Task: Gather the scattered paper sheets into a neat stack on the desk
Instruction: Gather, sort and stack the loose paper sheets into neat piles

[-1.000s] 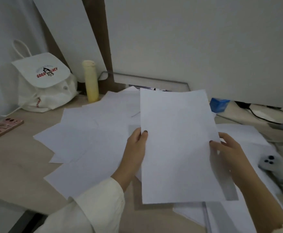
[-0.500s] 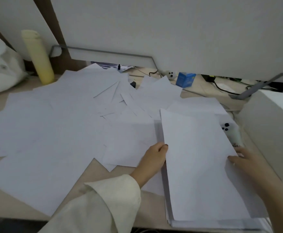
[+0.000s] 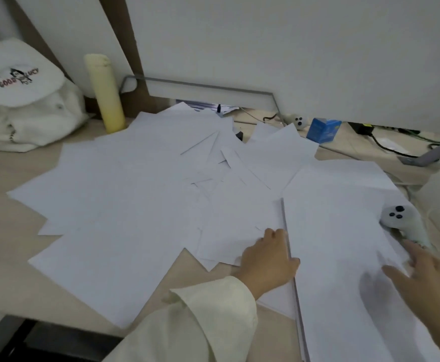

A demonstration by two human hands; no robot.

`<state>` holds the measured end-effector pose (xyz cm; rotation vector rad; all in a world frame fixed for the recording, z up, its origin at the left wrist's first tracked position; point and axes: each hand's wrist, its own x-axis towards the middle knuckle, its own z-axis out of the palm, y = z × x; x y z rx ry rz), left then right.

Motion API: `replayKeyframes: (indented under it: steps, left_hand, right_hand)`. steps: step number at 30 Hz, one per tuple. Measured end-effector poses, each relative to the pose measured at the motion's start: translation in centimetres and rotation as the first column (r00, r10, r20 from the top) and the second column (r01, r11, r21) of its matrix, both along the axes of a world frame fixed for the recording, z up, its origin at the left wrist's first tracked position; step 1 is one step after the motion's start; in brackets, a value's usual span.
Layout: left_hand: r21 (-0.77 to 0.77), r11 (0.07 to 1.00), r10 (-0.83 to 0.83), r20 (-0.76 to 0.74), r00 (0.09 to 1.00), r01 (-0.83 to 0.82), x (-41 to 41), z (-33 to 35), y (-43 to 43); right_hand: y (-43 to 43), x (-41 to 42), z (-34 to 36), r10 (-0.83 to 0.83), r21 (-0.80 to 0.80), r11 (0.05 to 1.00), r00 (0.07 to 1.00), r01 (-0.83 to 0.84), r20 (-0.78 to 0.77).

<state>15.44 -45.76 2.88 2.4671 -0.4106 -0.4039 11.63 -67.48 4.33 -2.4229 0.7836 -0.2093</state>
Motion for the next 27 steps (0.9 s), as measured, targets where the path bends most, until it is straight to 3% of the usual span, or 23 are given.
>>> replayKeyframes:
  steps: [3,6,8,11,12,14,18,20,23,27]
  left_hand:
    - [-0.088,0.995,0.054,-0.007,0.999,-0.055,0.6,1.4,4.3]
    - [-0.152,0.976,0.158,-0.003,0.987,-0.157,1.4,2.3,9.6]
    - [-0.178,0.955,0.241,0.000,0.971,-0.237,1.8,2.4,13.5]
    - [-0.160,0.921,0.364,0.028,0.931,-0.356,2.4,1.9,20.5]
    - [-0.129,0.912,0.398,0.044,0.916,-0.390,2.6,1.5,23.1]
    - [-0.042,0.887,0.462,0.068,0.884,-0.460,3.2,0.4,28.5]
    - [0.245,0.763,0.583,0.140,0.800,-0.599,4.3,-1.4,38.0]
    - [0.329,0.719,0.598,0.154,0.786,-0.612,4.6,-2.0,40.9]
    - [0.326,0.724,0.583,0.183,0.792,-0.608,4.5,-2.7,42.6]
    - [0.287,0.721,0.514,0.390,0.764,-0.631,3.6,-3.3,42.8]
  right_hand:
    - [5.2,2.0,1.5,0.189,0.204,0.956,0.975,-0.210,0.118]
    - [11.6,4.2,3.2,0.373,0.367,0.834,0.911,-0.412,0.175]
    - [16.2,5.6,4.0,0.462,0.516,0.722,0.876,-0.461,0.137]
    - [22.1,7.9,3.3,0.554,0.759,0.480,0.823,-0.440,0.127]
    - [23.7,8.7,2.9,0.579,0.775,0.460,0.808,-0.433,0.108]
    - [26.5,10.5,1.9,0.608,0.718,0.536,0.793,-0.445,0.037]
    - [30.3,13.9,0.5,0.483,0.519,0.776,0.866,-0.358,-0.126]
    - [31.4,14.9,-0.1,0.470,0.430,0.827,0.865,-0.361,-0.177]
    - [33.1,15.6,-0.7,0.536,0.459,0.788,0.825,-0.411,-0.182]
    - [35.6,16.0,-0.5,0.611,0.619,0.655,0.785,-0.433,-0.098]
